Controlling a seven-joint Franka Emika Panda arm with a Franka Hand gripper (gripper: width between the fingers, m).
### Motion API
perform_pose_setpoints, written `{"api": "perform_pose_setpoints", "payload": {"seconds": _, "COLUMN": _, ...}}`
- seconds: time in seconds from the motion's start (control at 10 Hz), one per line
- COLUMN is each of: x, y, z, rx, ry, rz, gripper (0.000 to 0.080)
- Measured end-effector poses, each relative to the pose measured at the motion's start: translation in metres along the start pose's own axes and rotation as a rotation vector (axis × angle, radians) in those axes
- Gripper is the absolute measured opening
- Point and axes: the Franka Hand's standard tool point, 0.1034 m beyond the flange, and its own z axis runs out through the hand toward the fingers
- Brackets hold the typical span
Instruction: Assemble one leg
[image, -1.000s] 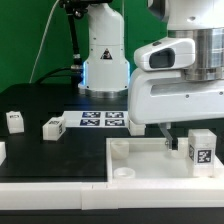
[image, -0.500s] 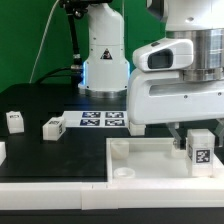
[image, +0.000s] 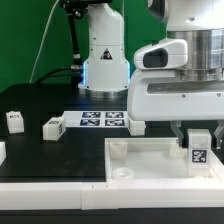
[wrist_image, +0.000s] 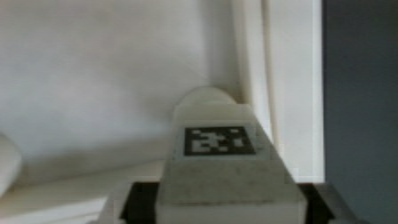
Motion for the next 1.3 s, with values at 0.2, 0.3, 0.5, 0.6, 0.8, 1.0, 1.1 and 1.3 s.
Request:
{"api": "perform_pose_setpoints", "payload": {"seconds": 0.2, "x": -0.0002, "y": -0.0003, "z": 0.0002, "rx": -0.002, "ry": 0.003, "rz": 0.31, "gripper": 0.0291}}
{"api": "perform_pose_setpoints", "payload": {"seconds": 0.3, "x": -0.0007, "y": -0.0009, "z": 0.0003, "rx": -0.003, "ry": 0.003, "rz": 0.441, "gripper": 0.0291}}
{"api": "perform_pose_setpoints", "payload": {"seconds": 0.5, "x": -0.0004, "y": -0.0002, "z": 0.0001, "rx": 0.004, "ry": -0.004, "rz": 0.702, "gripper": 0.0291}}
{"api": "perform_pose_setpoints", "payload": {"seconds": 0.6, "x": -0.001, "y": -0.0014, "z": 0.0002, "rx": 0.006, "ry": -0.005, "rz": 0.821, "gripper": 0.0291}}
{"api": "perform_pose_setpoints", "payload": {"seconds": 0.8, "x": -0.0015, "y": -0.0027, "z": 0.0, "rx": 0.005, "ry": -0.003, "rz": 0.998, "gripper": 0.0291}}
{"api": "perform_pose_setpoints", "payload": {"seconds": 1.0, "x": -0.0006, "y": -0.002, "z": 0.0, "rx": 0.018, "ry": -0.017, "rz": 1.193, "gripper": 0.0291}}
{"api": "perform_pose_setpoints", "payload": {"seconds": 1.1, "x": -0.0007, "y": -0.002, "z": 0.0001, "rx": 0.018, "ry": -0.016, "rz": 1.191, "gripper": 0.0291}}
{"api": "perform_pose_setpoints", "payload": {"seconds": 1.3, "x": -0.0009, "y": -0.0027, "z": 0.0001, "rx": 0.019, "ry": -0.017, "rz": 1.141, "gripper": 0.0491}}
